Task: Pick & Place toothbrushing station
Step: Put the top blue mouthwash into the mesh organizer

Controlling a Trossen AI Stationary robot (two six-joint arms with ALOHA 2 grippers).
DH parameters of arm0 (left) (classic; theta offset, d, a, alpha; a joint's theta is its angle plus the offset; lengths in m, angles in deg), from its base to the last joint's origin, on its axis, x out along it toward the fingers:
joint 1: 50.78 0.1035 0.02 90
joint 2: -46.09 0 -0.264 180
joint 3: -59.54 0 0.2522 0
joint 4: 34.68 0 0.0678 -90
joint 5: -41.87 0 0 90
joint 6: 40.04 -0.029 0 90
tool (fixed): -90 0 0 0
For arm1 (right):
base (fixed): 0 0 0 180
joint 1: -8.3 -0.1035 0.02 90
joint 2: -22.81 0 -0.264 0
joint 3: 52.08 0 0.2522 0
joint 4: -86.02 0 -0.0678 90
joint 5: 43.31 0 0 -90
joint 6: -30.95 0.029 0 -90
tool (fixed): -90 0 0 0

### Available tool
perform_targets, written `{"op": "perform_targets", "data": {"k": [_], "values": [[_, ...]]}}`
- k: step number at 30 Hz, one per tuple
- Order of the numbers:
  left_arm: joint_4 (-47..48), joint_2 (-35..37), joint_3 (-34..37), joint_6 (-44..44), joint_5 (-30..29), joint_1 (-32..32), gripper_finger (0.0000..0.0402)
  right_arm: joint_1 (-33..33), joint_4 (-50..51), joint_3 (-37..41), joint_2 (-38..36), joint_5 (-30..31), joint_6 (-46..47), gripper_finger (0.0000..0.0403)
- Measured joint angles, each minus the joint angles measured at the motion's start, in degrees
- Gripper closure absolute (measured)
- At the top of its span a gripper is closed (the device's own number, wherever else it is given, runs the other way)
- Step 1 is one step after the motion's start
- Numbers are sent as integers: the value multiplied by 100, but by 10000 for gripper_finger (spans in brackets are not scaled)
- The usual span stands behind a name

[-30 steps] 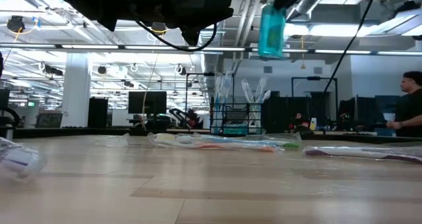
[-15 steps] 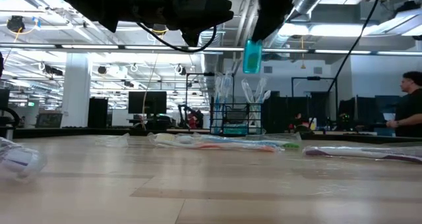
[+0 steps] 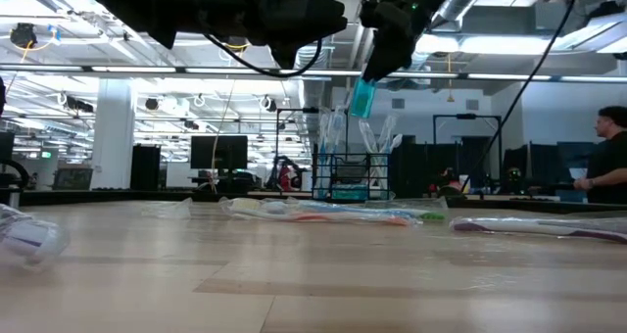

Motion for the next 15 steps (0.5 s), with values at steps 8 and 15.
{"op": "perform_targets", "data": {"k": [8,15], "values": [[89,1,0,19,-2,125,302,658,-167,4,208,-190,-300,322],[157,2,0,17,0,122,302,1002,-502,7,711,-637,-407,322]]}}
